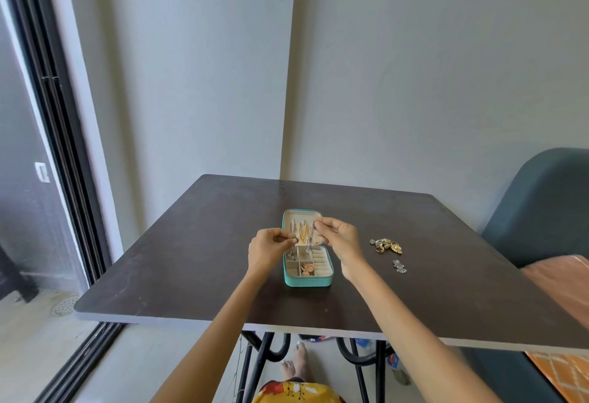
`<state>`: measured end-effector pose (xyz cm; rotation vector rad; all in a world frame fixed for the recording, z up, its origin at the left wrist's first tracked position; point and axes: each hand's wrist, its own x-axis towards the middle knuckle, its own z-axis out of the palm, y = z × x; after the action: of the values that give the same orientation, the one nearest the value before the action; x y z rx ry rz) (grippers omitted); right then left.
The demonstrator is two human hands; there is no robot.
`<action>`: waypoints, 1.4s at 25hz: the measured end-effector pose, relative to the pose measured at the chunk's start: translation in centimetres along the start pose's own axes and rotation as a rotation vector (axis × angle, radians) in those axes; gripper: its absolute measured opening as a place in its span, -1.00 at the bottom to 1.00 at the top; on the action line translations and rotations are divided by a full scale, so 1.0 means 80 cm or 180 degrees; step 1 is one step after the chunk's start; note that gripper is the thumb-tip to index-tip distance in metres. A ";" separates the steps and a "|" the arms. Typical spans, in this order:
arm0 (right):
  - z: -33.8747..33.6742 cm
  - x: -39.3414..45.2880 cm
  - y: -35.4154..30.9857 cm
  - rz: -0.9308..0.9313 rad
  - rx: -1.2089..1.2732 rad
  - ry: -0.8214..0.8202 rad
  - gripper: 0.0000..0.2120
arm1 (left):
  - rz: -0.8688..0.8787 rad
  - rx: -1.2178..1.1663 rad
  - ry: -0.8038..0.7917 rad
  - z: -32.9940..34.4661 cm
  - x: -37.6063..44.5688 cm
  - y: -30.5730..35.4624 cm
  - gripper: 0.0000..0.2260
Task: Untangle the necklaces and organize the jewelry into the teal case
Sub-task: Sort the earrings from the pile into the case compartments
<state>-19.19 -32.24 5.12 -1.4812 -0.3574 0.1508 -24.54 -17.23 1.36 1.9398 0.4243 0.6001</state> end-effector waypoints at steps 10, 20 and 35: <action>0.022 0.015 0.012 -0.0232 -0.1323 -0.0387 -0.86 | 0.0020 0.1071 0.0052 0.011 0.000 -0.018 -0.82; 0.041 0.035 0.028 -0.0403 -0.3242 -0.0789 -0.84 | 0.0080 0.1249 0.0006 0.007 0.000 -0.020 -0.85; -0.128 0.032 0.038 -0.0518 -0.2880 0.0615 -0.84 | 0.1294 0.1436 -0.0260 0.104 -0.013 0.065 -0.81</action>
<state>-13.06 -40.83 2.02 -2.3227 -0.4088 -0.3299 -20.43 -26.05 2.89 2.5034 0.1126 0.7240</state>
